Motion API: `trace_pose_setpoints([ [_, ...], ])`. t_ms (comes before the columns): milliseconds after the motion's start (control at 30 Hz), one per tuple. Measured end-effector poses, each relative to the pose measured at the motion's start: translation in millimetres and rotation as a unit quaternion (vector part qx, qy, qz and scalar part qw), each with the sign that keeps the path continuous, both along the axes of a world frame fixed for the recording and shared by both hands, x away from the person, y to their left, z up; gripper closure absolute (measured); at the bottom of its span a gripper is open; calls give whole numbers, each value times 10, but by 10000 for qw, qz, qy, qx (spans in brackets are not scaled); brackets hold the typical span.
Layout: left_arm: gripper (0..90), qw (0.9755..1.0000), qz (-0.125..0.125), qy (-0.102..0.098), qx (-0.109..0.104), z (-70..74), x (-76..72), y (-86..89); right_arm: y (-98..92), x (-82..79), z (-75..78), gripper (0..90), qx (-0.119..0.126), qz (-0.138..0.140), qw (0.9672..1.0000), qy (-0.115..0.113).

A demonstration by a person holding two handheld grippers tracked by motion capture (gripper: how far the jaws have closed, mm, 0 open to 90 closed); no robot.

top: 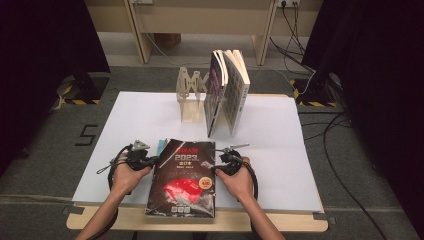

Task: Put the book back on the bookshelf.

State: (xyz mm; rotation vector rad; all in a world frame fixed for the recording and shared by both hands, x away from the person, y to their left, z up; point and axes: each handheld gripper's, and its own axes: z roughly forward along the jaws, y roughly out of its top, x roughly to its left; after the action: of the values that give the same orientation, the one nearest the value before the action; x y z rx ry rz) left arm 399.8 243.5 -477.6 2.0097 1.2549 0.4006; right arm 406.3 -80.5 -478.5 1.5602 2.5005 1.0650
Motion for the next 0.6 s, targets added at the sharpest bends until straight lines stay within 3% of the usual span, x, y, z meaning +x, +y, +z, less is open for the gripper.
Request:
trace_pose_setpoints([
  [600,875,9998,-181,-48,51,53,-178,-55,-43,-134,3,805,10,77,9999,72],
])
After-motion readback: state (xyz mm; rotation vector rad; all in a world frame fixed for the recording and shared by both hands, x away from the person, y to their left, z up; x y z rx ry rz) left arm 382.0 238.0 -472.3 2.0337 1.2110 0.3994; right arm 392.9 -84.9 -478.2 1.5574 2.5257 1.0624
